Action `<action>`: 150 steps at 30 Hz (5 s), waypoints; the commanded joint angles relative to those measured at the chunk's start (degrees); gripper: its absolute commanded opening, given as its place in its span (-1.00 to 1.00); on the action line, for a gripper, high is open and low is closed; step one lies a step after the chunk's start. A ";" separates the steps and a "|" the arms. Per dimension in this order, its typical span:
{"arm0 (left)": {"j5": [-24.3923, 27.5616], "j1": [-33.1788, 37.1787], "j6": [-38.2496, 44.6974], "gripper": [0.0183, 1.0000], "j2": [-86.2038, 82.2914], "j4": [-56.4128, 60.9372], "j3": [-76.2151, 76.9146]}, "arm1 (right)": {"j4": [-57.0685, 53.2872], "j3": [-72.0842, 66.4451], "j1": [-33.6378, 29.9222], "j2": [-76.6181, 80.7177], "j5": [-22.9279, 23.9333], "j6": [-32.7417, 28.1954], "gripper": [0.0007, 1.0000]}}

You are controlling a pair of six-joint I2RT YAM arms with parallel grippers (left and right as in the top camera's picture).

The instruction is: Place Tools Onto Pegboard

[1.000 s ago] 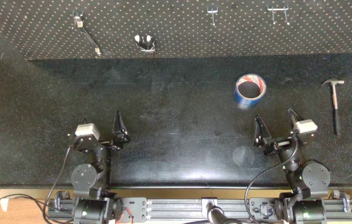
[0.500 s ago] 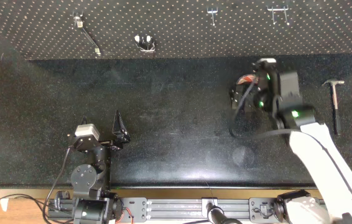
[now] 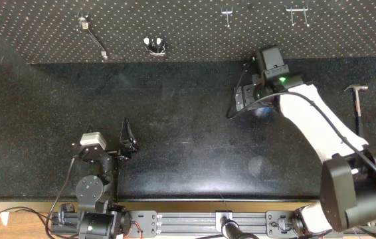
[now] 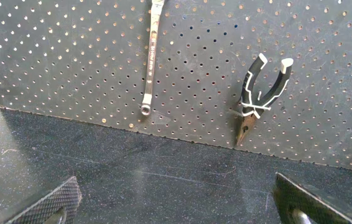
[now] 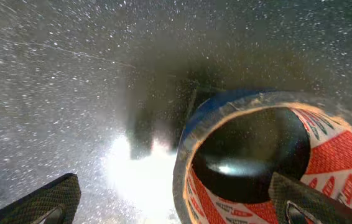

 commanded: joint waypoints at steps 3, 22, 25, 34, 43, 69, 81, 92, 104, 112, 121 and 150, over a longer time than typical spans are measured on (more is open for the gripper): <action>0.33 0.13 -0.11 0.99 -0.37 -0.28 -0.13 | -1.44 1.99 1.29 3.45 3.28 -0.81 0.90; 0.33 0.13 -0.11 0.99 -0.37 -0.28 -0.13 | 15.89 1.92 14.95 -17.31 19.30 11.96 -0.85; 0.33 0.13 -0.11 0.99 -0.37 -0.28 -0.13 | 25.97 1.92 19.12 -16.46 25.97 11.91 -0.85; 0.33 0.13 -0.11 0.99 -0.37 -0.28 -0.13 | 45.00 1.92 20.87 -9.27 37.79 11.67 -0.85; 0.33 0.13 -0.11 0.99 -0.37 -0.28 -0.13 | 56.52 1.92 20.87 -1.36 37.73 8.24 -0.85; 0.33 0.13 -0.11 1.00 -0.37 -0.28 -0.13 | 65.75 1.92 18.91 4.96 37.11 5.81 -0.84; 0.33 0.13 -0.11 0.99 -0.37 -0.28 -0.13 | 62.58 1.92 18.62 4.22 35.52 5.84 0.89; 0.33 0.13 -0.11 0.99 -0.37 -0.28 -0.13 | 30.73 1.92 18.67 -10.21 30.99 5.84 0.91; 0.33 0.13 -0.11 0.99 -0.37 -0.28 -0.13 | -17.81 1.90 1.36 -17.88 18.12 5.81 0.92; 0.33 0.13 -0.11 1.00 -0.37 -0.28 -0.13 | -23.71 -0.98 -23.58 -17.88 13.79 -7.74 0.92; 0.33 0.13 -0.11 0.99 -0.37 -0.28 -0.13 | -21.68 -5.42 -47.23 -15.98 8.13 -32.22 0.92; 0.33 0.13 -0.11 0.99 -0.37 -0.28 -0.13 | -6.40 -5.40 -54.95 2.40 2.60 -48.81 0.58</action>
